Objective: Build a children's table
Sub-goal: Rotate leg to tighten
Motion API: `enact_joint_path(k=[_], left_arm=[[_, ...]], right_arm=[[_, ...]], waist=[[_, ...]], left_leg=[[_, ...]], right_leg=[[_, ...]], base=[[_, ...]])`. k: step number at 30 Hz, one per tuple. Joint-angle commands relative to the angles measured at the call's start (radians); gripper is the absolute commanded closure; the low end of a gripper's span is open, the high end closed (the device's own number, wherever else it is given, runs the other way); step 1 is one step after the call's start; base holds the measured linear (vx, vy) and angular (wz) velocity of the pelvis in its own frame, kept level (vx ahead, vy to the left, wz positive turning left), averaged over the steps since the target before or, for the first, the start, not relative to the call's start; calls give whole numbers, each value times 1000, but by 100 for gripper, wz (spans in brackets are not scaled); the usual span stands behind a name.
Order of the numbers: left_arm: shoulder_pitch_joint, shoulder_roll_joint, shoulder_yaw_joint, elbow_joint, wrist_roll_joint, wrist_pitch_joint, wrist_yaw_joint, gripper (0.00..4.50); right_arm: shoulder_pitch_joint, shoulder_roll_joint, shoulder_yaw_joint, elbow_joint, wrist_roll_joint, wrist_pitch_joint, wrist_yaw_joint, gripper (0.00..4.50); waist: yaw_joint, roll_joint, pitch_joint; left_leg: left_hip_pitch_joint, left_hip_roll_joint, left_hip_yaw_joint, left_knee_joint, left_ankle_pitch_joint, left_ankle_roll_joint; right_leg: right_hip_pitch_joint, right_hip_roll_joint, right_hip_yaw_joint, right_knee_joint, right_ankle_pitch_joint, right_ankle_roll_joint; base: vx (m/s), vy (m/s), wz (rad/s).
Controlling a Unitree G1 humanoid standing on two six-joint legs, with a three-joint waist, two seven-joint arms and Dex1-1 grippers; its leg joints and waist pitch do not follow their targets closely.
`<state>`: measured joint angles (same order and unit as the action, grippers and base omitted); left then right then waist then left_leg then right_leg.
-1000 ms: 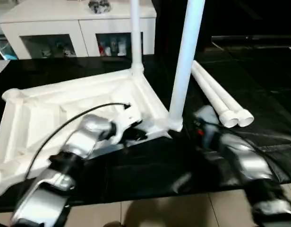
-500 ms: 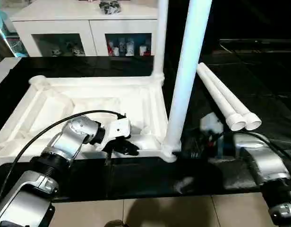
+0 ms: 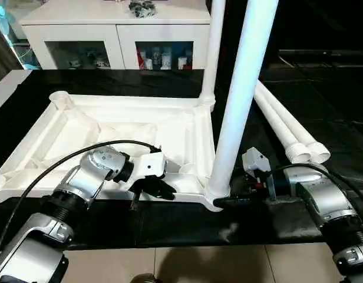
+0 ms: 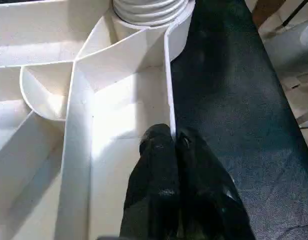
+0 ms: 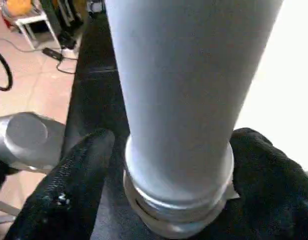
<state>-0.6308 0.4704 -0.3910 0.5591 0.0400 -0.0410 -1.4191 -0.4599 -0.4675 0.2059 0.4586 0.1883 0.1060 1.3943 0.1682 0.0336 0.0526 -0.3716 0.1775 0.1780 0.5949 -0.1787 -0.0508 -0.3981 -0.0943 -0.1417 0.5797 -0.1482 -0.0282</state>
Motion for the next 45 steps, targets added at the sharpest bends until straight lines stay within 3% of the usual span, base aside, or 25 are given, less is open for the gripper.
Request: enact_joint_path(k=[1,3,4,10,14,17,20,21,23,25,27,29,31,34,36,38,41,45], left_arm=[[8,-1,-30,-27,7,-16,-33,450],[8,-1,-30,-25,6,-17,-33,450],[7,-1,-30,-23,6,-18,-33,450],[7,-2,-28,-17,4,-13,-32,450],[8,-10,-19,-16,-2,7,-23,450],[-11,-46,14,-1,-6,83,63,450],[-31,-78,43,15,-13,126,132,450],[-59,-122,79,27,-19,188,229,450],[-86,-172,120,24,-37,269,324,450],[-108,-205,140,18,-32,326,401,450],[-126,-238,155,12,-19,383,475,450],[-134,-258,161,11,-8,400,519,450],[-146,-298,173,13,6,422,596,450],[-144,-322,170,0,19,440,637,450],[-137,-323,161,-10,28,441,640,450],[-130,-319,157,-22,25,448,636,450],[-120,-303,149,-32,28,452,624,450],[-103,-266,141,-34,34,419,587,450]], right_arm=[[-4,-8,10,4,9,6,25,108],[-2,-8,10,4,10,7,29,117],[-1,-7,10,4,10,9,31,145],[10,0,13,3,14,14,38,179],[18,8,10,-5,29,34,33,183],[28,43,-20,-20,39,92,-66,184],[28,70,-30,-17,20,119,-155,184],[23,119,-46,0,-3,145,-278,184],[6,191,-78,26,-8,183,-426,184],[-18,256,-102,57,-14,205,-546,185],[-56,324,-129,110,-24,226,-679,185],[-80,357,-139,147,-37,222,-753,185],[-130,402,-153,226,-53,199,-864,185],[-157,429,-173,263,-53,169,-910,185],[-161,439,-191,261,-53,165,-914,129],[-160,439,-198,257,-54,165,-907,115],[-153,431,-199,248,-56,160,-904,84],[-131,385,-205,233,-48,110,-856,44]], waist=[[-6,-14,-76],[-5,-14,-77],[-5,-14,-77],[-4,-14,-77],[-4,-14,-78],[-4,-12,-75],[-12,-14,-69],[-13,-15,-67],[-31,-14,-64],[-48,-14,-64],[-64,-13,-65],[-74,-13,-69],[-81,-15,-70],[-73,-16,-76],[-69,-17,-81],[-68,-14,-85],[-67,-11,-84],[-68,-10,-80]], left_leg=[[15,70,-21,-67,-205,70],[16,70,-21,-67,-205,69],[16,70,-21,-67,-204,68],[16,71,-22,-67,-202,68],[15,70,-21,-66,-198,68],[17,72,-22,-69,-210,62],[23,68,-24,-72,-265,36],[26,65,-25,-72,-288,27],[31,63,-31,-73,-321,-1],[26,62,-39,-75,-350,-14],[19,60,-41,-77,-361,-11],[24,55,-36,-72,-340,0],[17,55,-35,-73,-302,5],[14,53,-26,-66,-219,32],[9,57,-25,-65,-165,53],[6,57,-23,-61,-114,77],[5,58,-23,-61,-104,92],[8,58,-23,-64,-157,76]], right_leg=[[51,-86,70,-62,-327,-162],[51,-86,70,-63,-332,-160],[51,-86,70,-63,-334,-159],[50,-85,70,-62,-328,-159],[51,-86,70,-60,-320,-162],[50,-86,70,-65,-338,-162],[48,-87,66,-76,-427,-140],[48,-89,63,-85,-479,-120],[44,-90,58,-91,-533,-103],[50,-92,49,-95,-559,-86],[55,-91,46,-100,-542,-73],[50,-92,52,-99,-497,-93],[52,-90,55,-92,-457,-112],[53,-90,62,-81,-368,-137],[56,-86,66,-65,-271,-158],[59,-84,66,-50,-174,-190],[59,-83,65,-49,-148,-204],[59,-85,64,-60,-219,-187]], base=[[0,0,0],[0,0,0],[0,0,0],[0,0,0],[0,0,0],[0,0,0],[0,0,0],[0,0,0],[0,0,0],[0,0,0],[0,0,0],[0,0,0],[0,0,0],[0,0,0],[0,0,0],[0,0,0],[0,0,0],[0,0,0]])
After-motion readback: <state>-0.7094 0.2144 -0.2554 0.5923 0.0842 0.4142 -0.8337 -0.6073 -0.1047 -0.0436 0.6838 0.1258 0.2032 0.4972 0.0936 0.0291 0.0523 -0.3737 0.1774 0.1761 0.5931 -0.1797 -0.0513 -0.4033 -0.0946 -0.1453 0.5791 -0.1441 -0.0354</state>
